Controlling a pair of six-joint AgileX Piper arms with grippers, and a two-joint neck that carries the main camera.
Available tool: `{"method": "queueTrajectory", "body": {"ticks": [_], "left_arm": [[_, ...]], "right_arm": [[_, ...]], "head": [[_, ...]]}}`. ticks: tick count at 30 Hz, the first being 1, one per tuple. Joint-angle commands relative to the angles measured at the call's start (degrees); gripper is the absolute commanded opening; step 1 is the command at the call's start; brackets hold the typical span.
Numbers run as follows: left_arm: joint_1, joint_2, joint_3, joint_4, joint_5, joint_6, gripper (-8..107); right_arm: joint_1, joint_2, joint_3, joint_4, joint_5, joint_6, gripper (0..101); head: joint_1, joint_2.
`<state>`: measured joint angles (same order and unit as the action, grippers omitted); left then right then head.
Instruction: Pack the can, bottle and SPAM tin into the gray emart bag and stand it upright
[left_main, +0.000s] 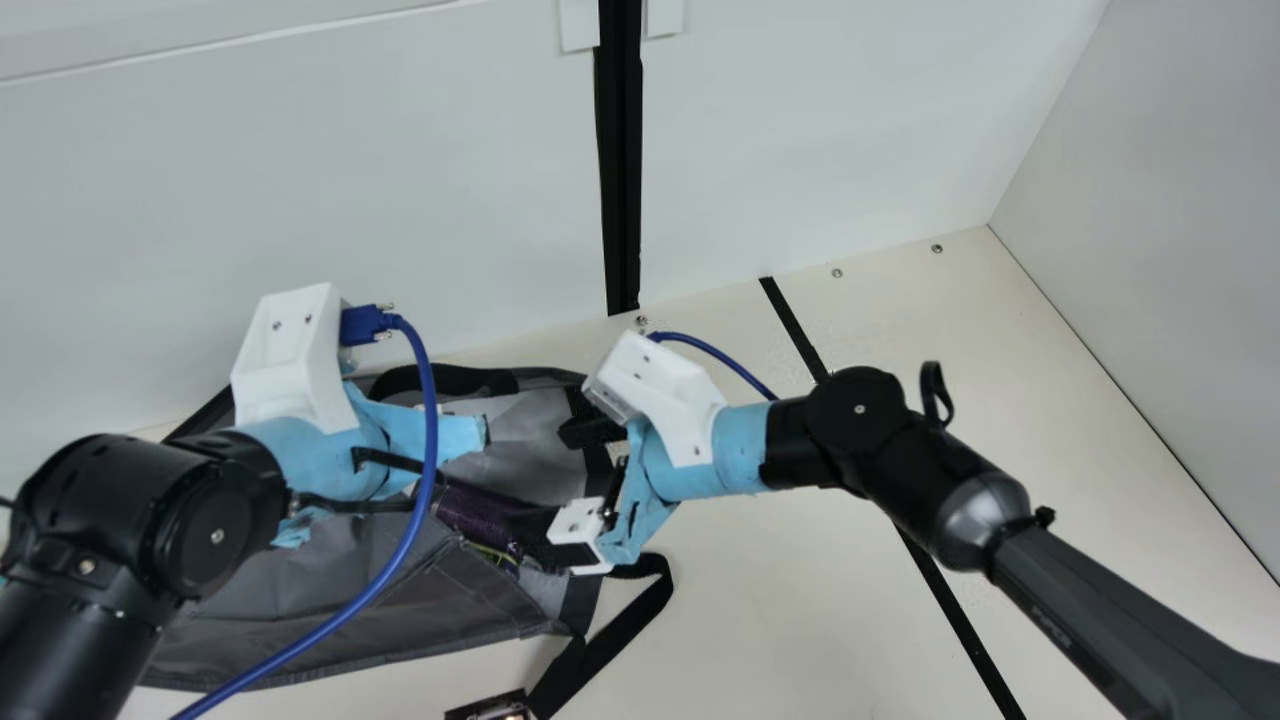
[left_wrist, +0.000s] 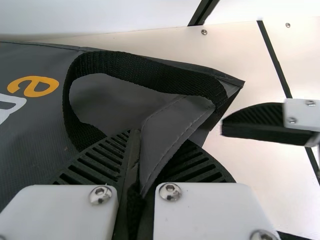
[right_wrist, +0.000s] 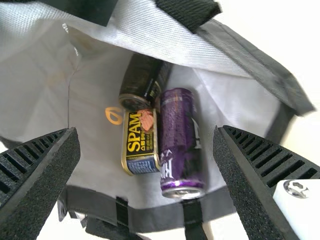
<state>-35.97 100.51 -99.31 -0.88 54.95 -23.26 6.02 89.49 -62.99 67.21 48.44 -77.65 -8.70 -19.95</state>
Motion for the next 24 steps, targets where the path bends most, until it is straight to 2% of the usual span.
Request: {"method": "queueTrajectory", "body": {"ticks": [1,24], "left_arm": [[0.0,0.0,0.0,0.0,0.0,0.0,-8],[0.0,0.0,0.0,0.0,0.0,0.0,-8]], "right_arm": [[-1.21,-0.86,0.51,-0.13,0.39,0.02,95],[-13.87,-12.48,6.15,-5.53,1.26,4.56,95]], "head": [[-1.3,-0.05],[-1.3,-0.05]]}}
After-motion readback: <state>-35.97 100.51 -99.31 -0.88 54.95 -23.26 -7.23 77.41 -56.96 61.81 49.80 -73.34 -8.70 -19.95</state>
